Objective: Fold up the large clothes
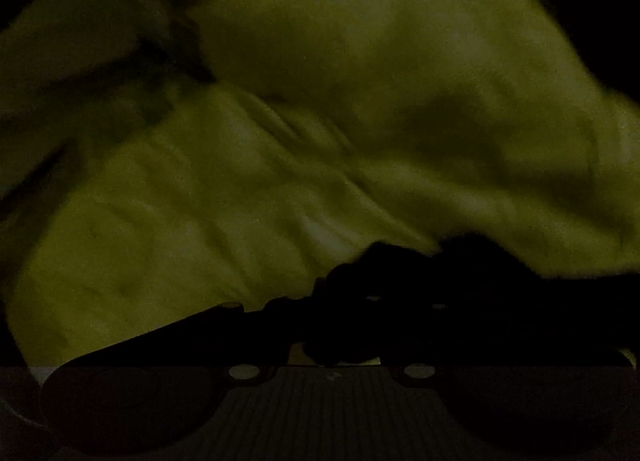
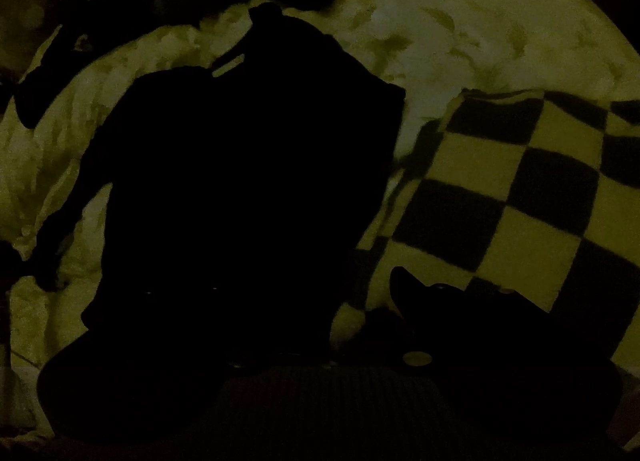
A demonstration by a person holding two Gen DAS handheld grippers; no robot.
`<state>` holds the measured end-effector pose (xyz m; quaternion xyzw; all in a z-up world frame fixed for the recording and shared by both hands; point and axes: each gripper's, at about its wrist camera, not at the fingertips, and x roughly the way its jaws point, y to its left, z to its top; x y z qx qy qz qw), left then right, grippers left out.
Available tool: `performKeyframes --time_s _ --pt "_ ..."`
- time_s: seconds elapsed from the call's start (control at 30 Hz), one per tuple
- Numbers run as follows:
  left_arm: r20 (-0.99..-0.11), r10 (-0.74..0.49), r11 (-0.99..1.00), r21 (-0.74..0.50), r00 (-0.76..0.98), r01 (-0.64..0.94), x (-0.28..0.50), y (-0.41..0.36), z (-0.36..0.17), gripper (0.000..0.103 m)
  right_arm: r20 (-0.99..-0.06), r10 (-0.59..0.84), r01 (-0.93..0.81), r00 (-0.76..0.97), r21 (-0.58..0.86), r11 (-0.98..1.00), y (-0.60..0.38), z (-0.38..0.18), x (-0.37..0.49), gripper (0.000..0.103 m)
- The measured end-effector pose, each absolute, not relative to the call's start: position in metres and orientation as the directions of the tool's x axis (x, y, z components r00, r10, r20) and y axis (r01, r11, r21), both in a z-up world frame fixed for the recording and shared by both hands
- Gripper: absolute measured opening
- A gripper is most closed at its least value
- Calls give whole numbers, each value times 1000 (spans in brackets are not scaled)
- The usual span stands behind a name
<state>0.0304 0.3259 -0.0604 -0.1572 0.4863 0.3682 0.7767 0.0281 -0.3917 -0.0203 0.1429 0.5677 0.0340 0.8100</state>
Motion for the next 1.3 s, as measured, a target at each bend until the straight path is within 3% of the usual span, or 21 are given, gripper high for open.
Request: performKeyframes --time_s 0.27,0.37,0.47,0.5,0.57,0.63,0.87,1.03,1.3 --pt "-745 605 548 133 281 -826 -32 379 43 43 -877 274 118 394 345 931 -398 -17 16 72" --pt "-765 543 594 57 347 -802 -36 380 59 43 -866 291 132 406 370 919 -403 -16 10 72" --pt "-772 493 680 55 401 -731 -31 350 63 43 -857 300 139 419 387 911 -408 -15 4 72" --pt "-776 475 706 55 415 -706 -27 338 59 43 -854 301 141 424 390 910 -410 -14 2 72" --pt "-794 454 726 66 405 -685 -20 316 45 57 -850 303 147 431 397 906 -414 -11 -2 72" --pt "-823 431 724 70 370 -687 -15 307 23 102 -847 300 149 438 397 905 -418 -8 -6 72" --pt "-911 350 638 60 220 -768 -26 332 -48 103 -867 282 167 410 376 911 -422 -11 -12 72" --pt "-918 273 540 -102 289 -835 -42 380 -85 103 -895 270 130 354 333 934 -403 -20 -3 72" --pt "-940 258 732 41 221 -680 27 396 -156 103 -946 240 -1 220 246 969 -350 -40 27 73"
